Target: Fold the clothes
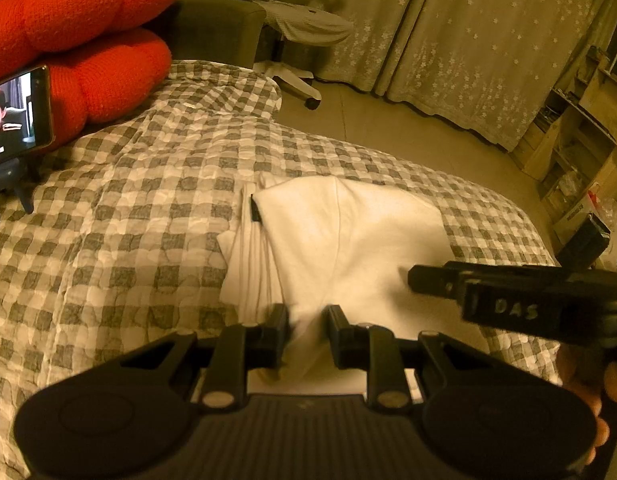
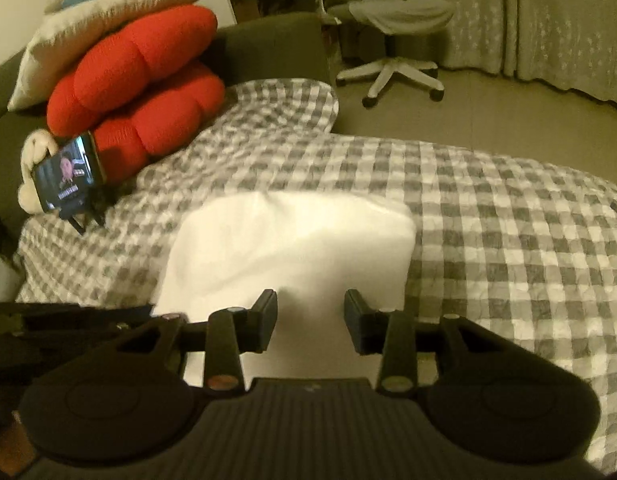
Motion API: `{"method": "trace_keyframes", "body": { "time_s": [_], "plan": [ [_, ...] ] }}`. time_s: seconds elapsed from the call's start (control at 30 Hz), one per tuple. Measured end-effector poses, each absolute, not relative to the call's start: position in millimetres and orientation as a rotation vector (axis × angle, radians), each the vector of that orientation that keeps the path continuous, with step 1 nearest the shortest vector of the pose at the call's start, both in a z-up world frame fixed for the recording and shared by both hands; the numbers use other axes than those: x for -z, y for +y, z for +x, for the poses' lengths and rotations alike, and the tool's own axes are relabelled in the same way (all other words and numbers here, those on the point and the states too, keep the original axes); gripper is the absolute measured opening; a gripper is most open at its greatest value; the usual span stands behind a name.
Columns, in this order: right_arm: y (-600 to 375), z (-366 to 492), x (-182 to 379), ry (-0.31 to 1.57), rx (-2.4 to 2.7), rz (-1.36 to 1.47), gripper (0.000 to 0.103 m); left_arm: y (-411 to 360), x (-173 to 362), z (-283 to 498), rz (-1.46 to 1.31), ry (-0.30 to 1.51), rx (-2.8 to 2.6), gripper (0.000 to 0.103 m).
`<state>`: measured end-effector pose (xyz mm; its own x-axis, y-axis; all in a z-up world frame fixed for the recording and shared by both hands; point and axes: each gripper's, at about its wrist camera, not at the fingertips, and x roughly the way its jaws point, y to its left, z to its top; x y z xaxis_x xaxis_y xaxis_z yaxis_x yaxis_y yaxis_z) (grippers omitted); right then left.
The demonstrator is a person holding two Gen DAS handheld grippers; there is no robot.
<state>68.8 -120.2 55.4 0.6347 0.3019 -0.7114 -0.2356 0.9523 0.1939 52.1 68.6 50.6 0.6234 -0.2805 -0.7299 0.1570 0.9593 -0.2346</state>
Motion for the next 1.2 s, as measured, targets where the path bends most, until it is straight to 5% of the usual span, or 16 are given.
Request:
{"method": "trace_keyframes", "body": {
  "time_s": [1.2],
  "plan": [
    [-115.1,30.0,-60.5,0.780,-0.351,0.031,0.043,81.6,-56.1,52.3,-0.162,0.837,0.181,0.030]
  ]
}}
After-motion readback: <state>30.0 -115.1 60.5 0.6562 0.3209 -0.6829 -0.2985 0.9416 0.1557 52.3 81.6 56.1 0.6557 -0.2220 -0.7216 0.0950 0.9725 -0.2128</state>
